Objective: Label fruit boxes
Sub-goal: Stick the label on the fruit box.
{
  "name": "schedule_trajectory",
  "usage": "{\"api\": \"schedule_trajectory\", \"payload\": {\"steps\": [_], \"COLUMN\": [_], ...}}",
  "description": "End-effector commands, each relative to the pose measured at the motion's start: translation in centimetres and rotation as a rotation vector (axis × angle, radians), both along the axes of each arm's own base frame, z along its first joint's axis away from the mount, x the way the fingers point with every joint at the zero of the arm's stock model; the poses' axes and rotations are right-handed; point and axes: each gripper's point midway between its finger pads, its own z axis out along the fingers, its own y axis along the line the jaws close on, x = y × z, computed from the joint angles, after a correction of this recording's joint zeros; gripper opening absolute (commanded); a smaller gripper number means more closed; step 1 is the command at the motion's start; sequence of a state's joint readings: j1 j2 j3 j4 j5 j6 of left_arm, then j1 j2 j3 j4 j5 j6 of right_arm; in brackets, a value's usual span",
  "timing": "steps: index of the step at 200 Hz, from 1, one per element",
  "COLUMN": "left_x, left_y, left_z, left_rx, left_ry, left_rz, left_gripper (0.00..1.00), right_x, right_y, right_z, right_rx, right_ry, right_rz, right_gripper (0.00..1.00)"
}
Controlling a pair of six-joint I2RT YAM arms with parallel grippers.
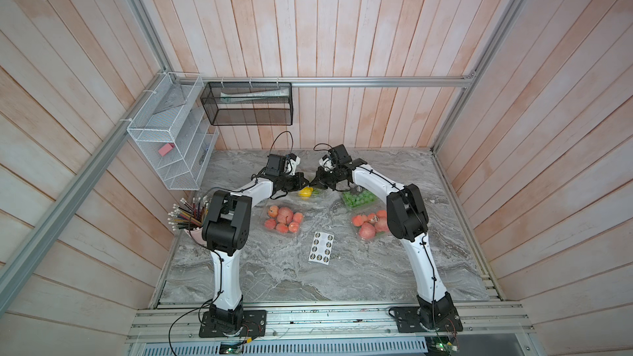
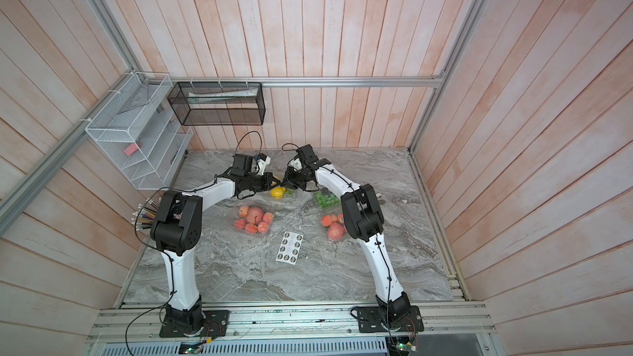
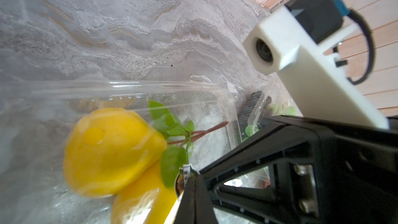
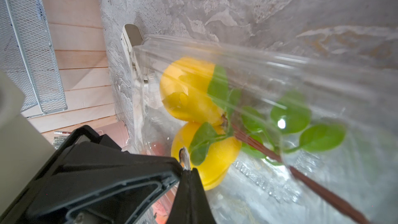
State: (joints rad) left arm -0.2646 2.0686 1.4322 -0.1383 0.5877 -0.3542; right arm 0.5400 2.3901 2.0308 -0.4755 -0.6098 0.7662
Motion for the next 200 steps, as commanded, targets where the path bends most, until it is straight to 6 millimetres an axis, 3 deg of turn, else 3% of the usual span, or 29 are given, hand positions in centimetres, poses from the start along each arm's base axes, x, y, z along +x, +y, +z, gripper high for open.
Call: {"api": "schedule_trajectory", "payload": {"steps": [1,65,129,153,173,200], "left_x": [-0.7,-0.8,-0.8,-0.8,-0.7,-0.7], "left_y": [0.8,0.9,0.9,0.8,0.8,0.8], "left_z": [-3.1,-3.3,-3.2,-3.2,-3.2,-3.2], "left_rx": [0.064,0.069,0.068,0.066,0.066,0.065], "left_ry": [0.060,0.060,0.060,0.060,0.061,0.063], "left_rz": [0.012,0.013,0.013,0.013,0.014,0.015], "left_gripper": [0.05,0.05,0.05,0.05,0.05,0.05], "right_x": [0.1,0.4,1.0,1.0,1.1,1.4], "right_y": [-0.5,-1.2,-2.8,-2.4,-1.5,-0.4], "right_z": [-1.2,0.4,3.6,4.3,4.5,4.1], "right_rx": [-0.037,-0.058,-0.100,-0.082,-0.056,-0.036], "right_ry": [0.024,-0.003,-0.078,-0.101,-0.112,-0.108], "right_rz": [-0.014,-0.039,-0.081,-0.069,-0.049,-0.021], "right_gripper": [0.00,0.05,0.11,0.10,0.00,0.00]}}
